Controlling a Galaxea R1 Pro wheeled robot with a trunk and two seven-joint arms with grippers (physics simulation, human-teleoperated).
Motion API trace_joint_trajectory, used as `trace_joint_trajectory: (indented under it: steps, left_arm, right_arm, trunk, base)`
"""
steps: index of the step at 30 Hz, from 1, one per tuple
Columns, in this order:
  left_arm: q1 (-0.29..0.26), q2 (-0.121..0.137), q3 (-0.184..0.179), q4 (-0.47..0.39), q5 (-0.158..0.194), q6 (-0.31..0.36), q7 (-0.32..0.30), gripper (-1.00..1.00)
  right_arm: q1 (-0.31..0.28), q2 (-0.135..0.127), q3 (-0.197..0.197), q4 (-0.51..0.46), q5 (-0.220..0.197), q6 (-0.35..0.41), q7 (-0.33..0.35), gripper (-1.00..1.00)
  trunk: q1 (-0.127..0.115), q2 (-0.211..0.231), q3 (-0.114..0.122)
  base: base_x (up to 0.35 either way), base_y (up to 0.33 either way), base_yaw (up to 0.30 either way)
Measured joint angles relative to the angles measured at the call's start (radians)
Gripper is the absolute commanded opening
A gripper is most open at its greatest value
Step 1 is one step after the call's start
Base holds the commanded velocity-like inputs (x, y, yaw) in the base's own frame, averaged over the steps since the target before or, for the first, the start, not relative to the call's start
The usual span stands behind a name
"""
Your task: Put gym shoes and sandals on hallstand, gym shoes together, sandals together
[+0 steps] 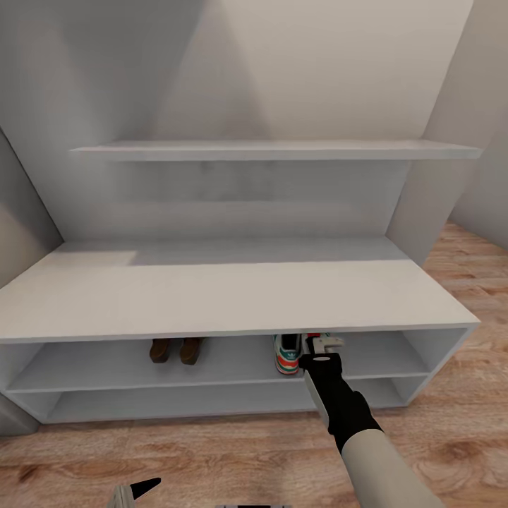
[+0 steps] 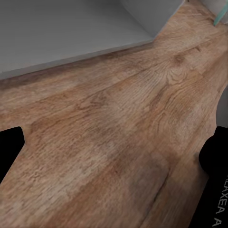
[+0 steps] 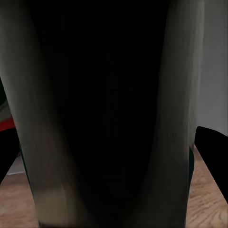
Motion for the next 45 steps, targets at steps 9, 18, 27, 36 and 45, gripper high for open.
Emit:
trace_joint_trajectory:
  steps: [9, 18, 27, 36, 45]
  left_arm:
    - [0.000, 0.000, 0.000, 0.000, 0.000, 0.000, 0.000, 1.00]
    - [0.000, 0.000, 0.000, 0.000, 0.000, -0.001, 0.000, 1.00]
    - [0.000, 0.000, 0.001, 0.000, 0.000, -0.003, 0.000, 1.00]
    - [0.000, 0.000, 0.002, 0.000, 0.000, -0.002, 0.000, 1.00]
    - [0.000, 0.000, 0.002, 0.000, 0.000, -0.002, 0.000, 1.00]
  right_arm:
    - [0.000, 0.000, 0.000, 0.000, 0.001, 0.000, 0.000, -1.00]
    - [0.000, 0.000, 0.000, 0.000, 0.001, 0.000, 0.000, -1.00]
    - [-0.001, 0.000, 0.000, 0.000, 0.001, 0.000, 0.000, -1.00]
    - [0.000, 0.000, -0.001, 0.000, 0.001, 0.000, 0.000, -1.00]
    - [0.000, 0.000, -0.001, -0.001, 0.001, 0.000, 0.000, -1.00]
  trunk:
    - [0.000, 0.000, 0.000]
    - [0.000, 0.000, 0.000]
    - [0.000, 0.000, 0.000]
    - [0.000, 0.000, 0.000]
    - [0.000, 0.000, 0.000]
  base:
    - [0.083, -0.050, 0.000]
    - [0.004, -0.002, 0.000]
    - [0.069, -0.023, 0.000]
    - [0.012, -0.005, 0.000]
    - [0.003, 0.000, 0.000]
